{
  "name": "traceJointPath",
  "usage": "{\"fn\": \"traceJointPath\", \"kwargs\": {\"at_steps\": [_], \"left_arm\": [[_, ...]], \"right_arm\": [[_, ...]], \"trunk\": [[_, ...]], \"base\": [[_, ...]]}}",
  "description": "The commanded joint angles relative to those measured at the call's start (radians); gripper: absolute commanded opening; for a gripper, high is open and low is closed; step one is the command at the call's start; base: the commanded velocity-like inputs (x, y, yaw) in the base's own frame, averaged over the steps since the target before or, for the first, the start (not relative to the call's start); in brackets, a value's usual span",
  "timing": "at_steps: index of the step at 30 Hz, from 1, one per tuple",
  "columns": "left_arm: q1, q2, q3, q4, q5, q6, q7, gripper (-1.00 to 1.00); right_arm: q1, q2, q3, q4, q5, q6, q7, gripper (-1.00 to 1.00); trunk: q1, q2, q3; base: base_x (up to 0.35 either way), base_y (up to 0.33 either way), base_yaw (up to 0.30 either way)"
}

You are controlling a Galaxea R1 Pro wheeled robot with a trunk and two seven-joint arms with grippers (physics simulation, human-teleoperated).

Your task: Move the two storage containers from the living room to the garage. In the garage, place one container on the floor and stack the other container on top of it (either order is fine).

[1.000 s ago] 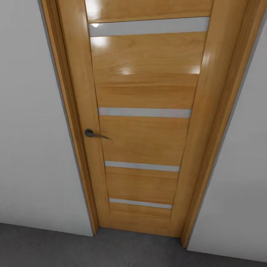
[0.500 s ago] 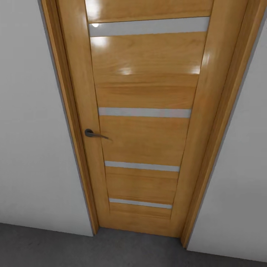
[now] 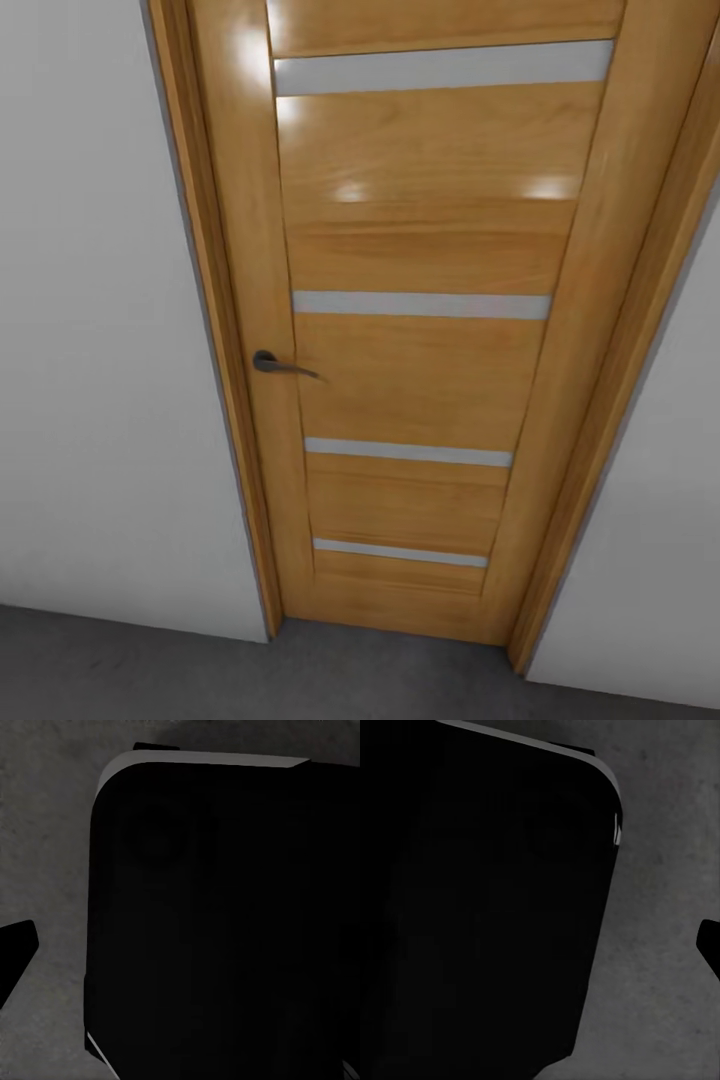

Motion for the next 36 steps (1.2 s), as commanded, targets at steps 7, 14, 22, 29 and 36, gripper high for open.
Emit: {"fn": "traceJointPath", "kwargs": {"at_steps": [7, 14, 22, 29, 36], "left_arm": [[0.000, 0.000, 0.000, -0.001, 0.010, -0.002, 0.001, 1.00], [0.000, 0.000, 0.000, -0.001, 0.010, -0.002, 0.001, 1.00], [0.000, 0.000, 0.000, -0.001, 0.010, -0.002, 0.001, 1.00], [0.000, 0.000, 0.000, -0.001, 0.011, -0.002, 0.001, 1.00], [0.000, 0.000, 0.000, -0.001, 0.011, -0.002, 0.001, 1.00]], "right_arm": [[0.000, 0.002, -0.005, 0.000, 0.003, -0.003, 0.000, 1.00], [0.000, 0.003, -0.005, 0.000, 0.003, -0.003, 0.000, 1.00], [0.000, 0.002, -0.005, 0.000, 0.003, -0.003, 0.000, 1.00], [0.000, 0.001, -0.005, 0.000, 0.006, -0.003, 0.000, 1.00], [0.000, 0.001, -0.004, 0.000, 0.009, -0.004, 0.000, 1.00]], "trunk": [[0.000, 0.000, -0.001], [0.000, 0.000, -0.001], [0.000, 0.000, -0.001], [0.000, 0.000, -0.001], [0.000, 0.000, -0.001]], "base": [[0.005, 0.019, -0.180], [0.000, 0.001, -0.238], [0.000, 0.000, -0.240], [0.000, 0.000, -0.084], [0.000, 0.000, -0.008]]}}
